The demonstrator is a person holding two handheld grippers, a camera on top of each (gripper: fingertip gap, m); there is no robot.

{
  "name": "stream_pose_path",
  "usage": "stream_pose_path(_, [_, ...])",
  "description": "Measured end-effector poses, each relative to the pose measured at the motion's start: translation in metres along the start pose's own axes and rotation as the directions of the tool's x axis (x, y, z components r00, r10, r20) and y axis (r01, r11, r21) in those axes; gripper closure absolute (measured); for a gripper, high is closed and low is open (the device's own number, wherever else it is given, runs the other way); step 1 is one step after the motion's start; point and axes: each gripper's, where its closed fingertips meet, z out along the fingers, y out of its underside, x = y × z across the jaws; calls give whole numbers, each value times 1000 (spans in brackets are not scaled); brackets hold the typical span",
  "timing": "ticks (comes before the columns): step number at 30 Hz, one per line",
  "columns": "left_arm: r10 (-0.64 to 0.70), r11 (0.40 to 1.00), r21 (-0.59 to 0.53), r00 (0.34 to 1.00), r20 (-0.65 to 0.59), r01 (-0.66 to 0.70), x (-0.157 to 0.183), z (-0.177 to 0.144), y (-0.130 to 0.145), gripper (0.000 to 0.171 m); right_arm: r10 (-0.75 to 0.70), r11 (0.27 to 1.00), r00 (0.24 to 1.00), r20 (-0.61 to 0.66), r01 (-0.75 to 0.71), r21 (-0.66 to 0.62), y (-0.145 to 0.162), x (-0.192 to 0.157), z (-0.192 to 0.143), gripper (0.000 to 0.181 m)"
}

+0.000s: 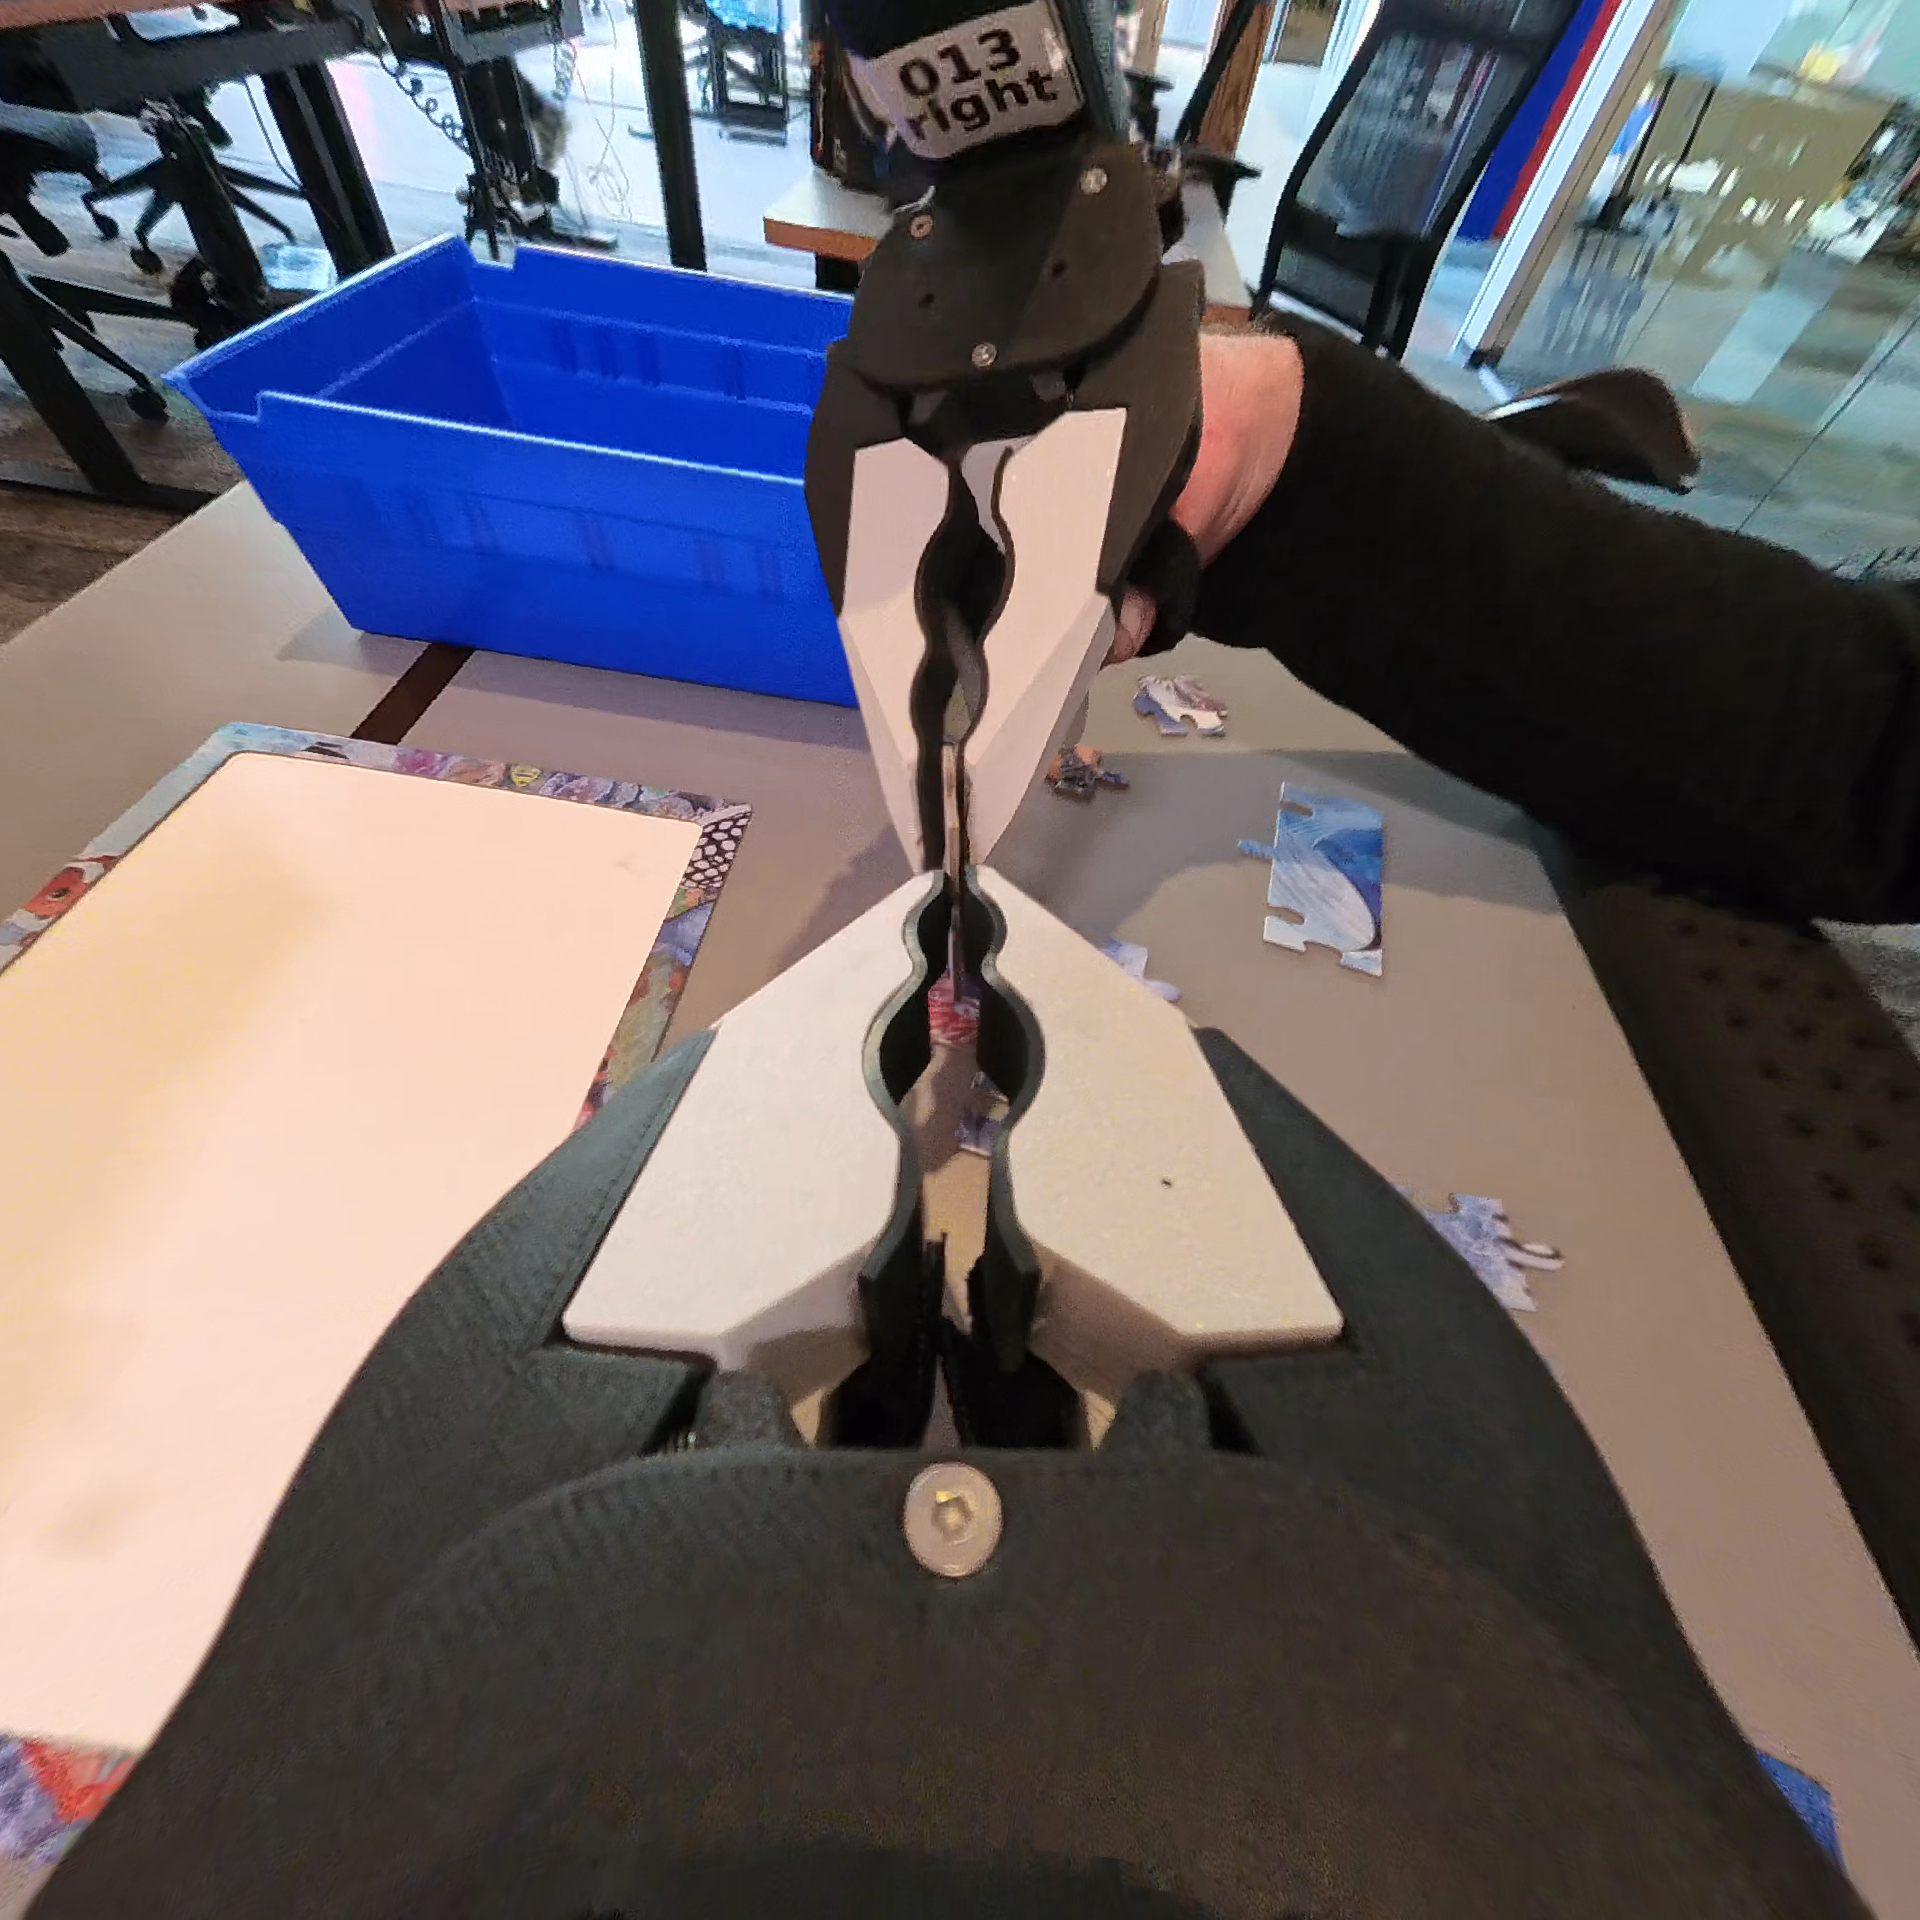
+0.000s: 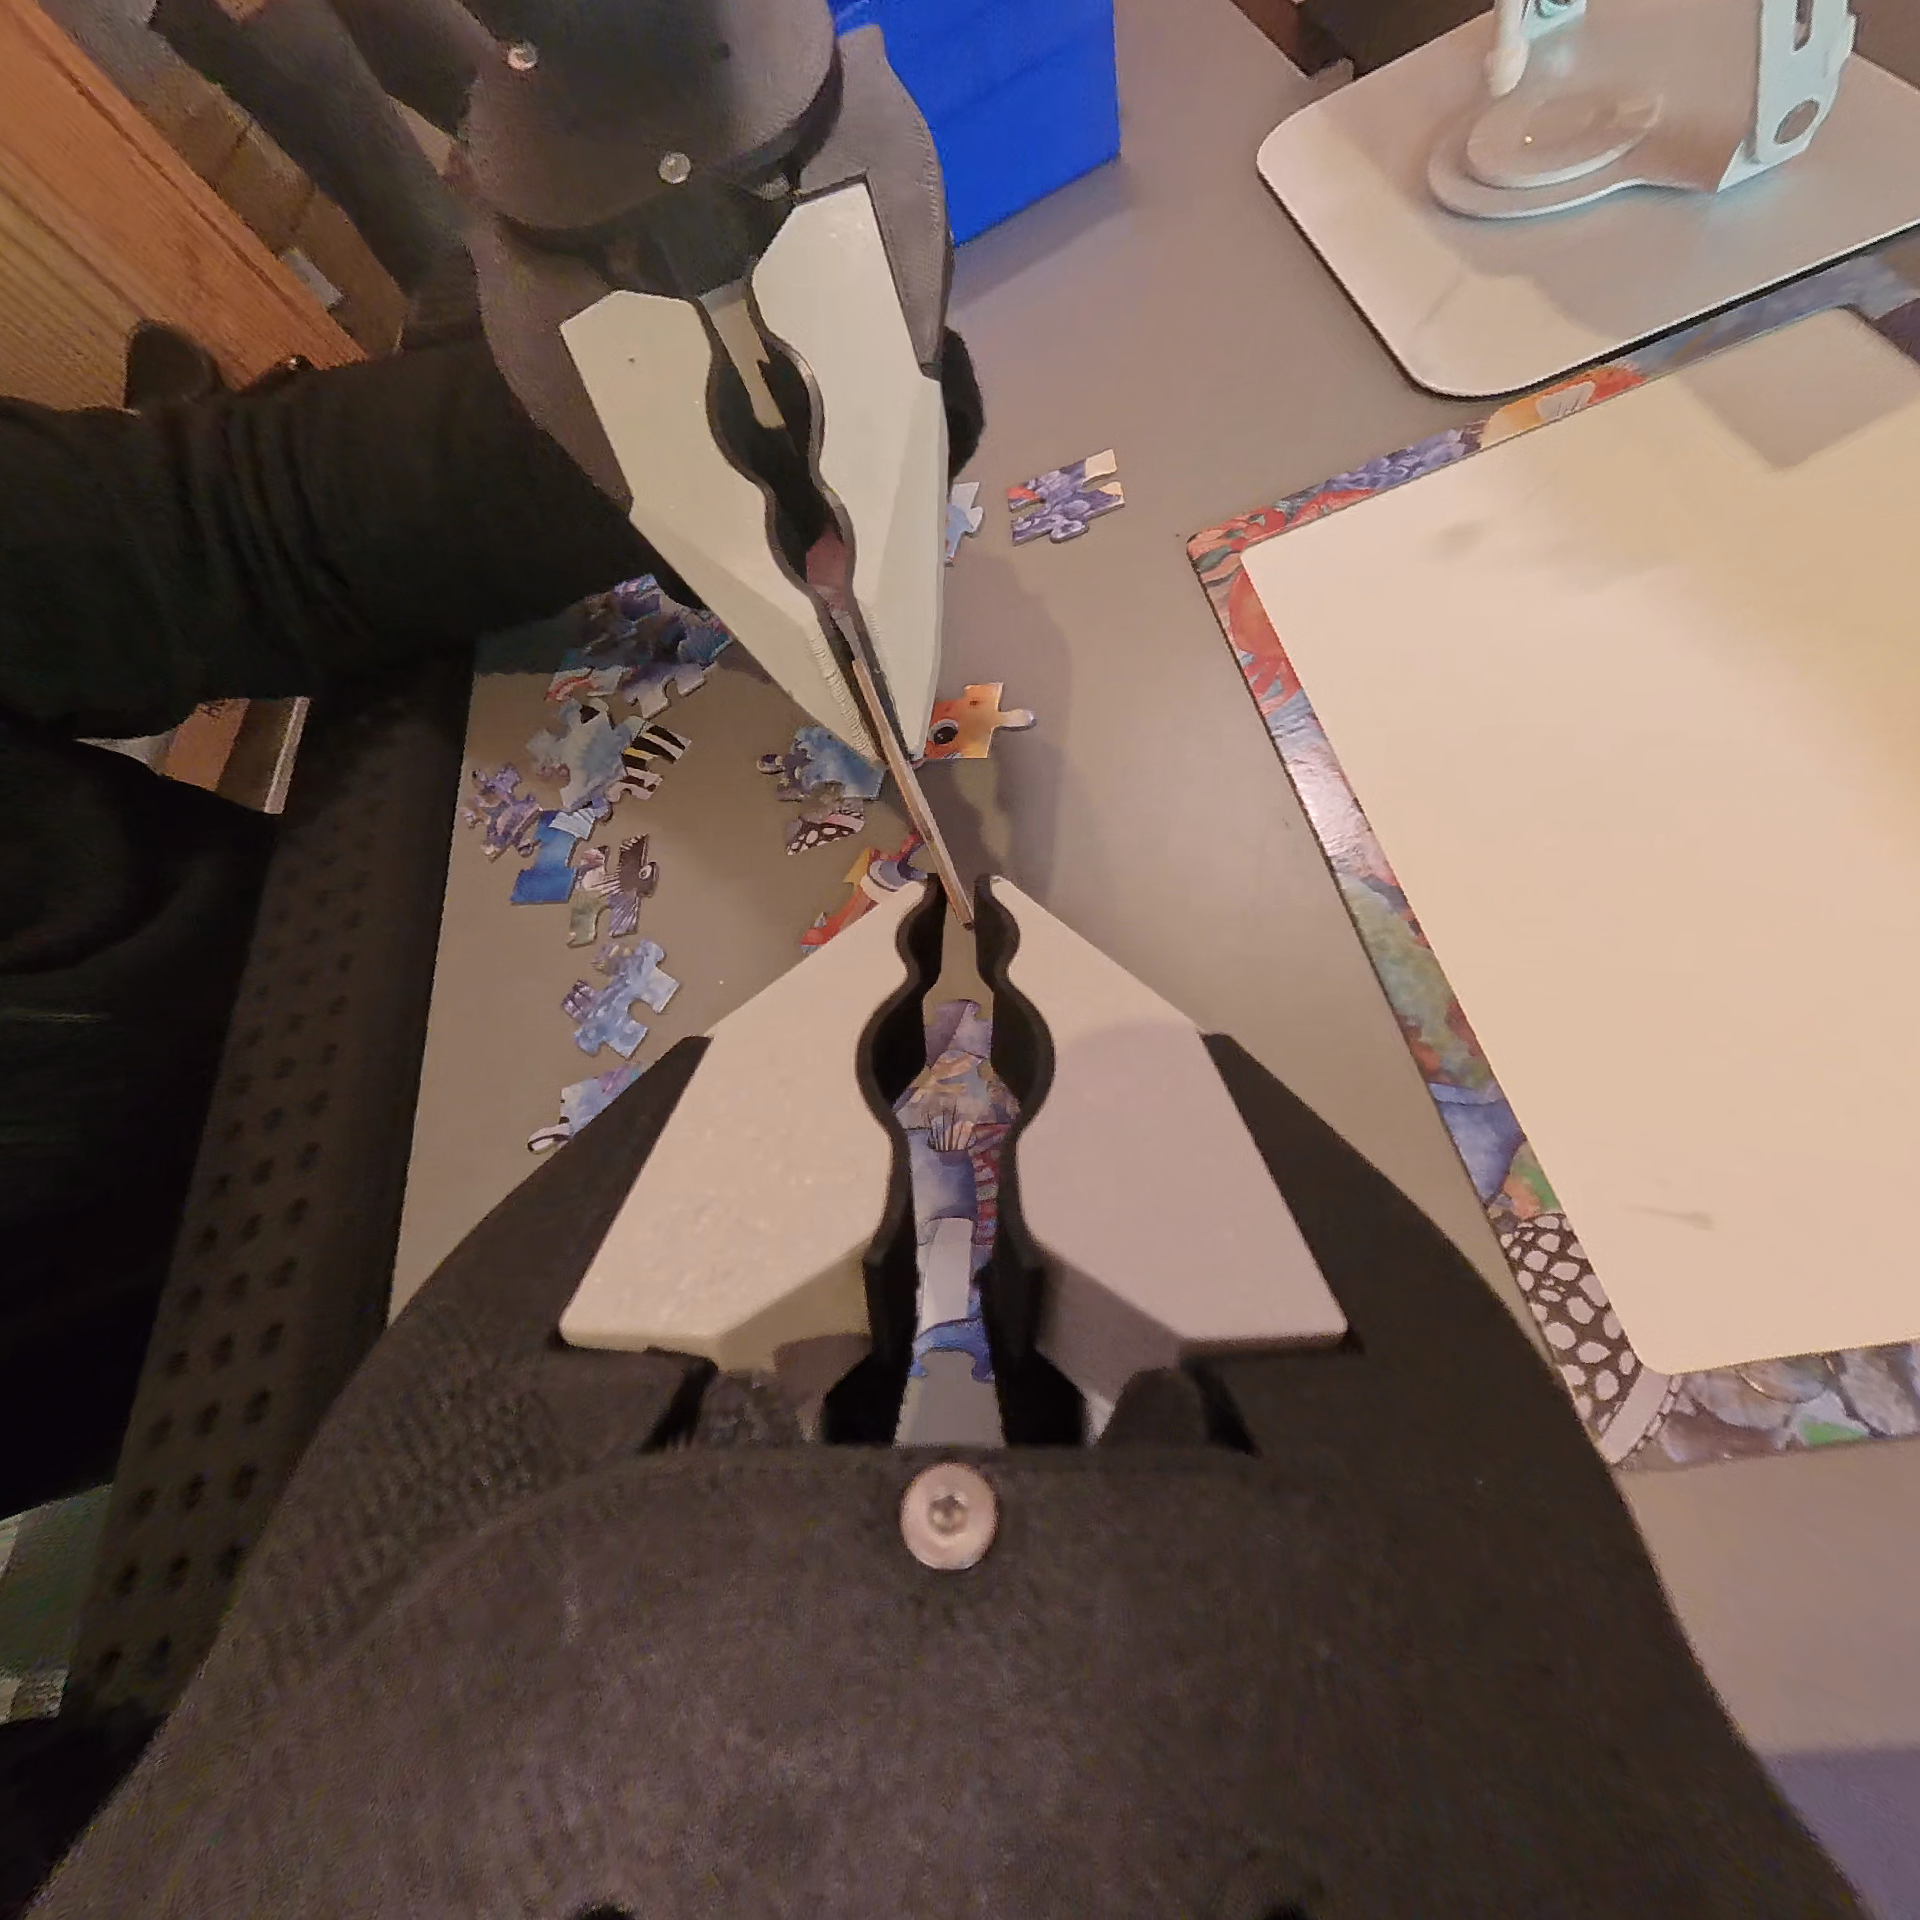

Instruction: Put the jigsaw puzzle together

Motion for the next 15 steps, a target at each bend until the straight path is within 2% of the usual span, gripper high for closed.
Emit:
stream_pose_path(4, [-58, 997, 42, 997, -44, 60, -1, -1, -1, 171, -3, 1000, 1000, 14, 3, 10, -2, -3, -3, 180])
stream_pose_path(15, [-116, 993, -14, 990, -83, 115, -2, 3, 14, 171, 18, 1000, 1000, 10, -19, 23, -4, -2, -8, 181])
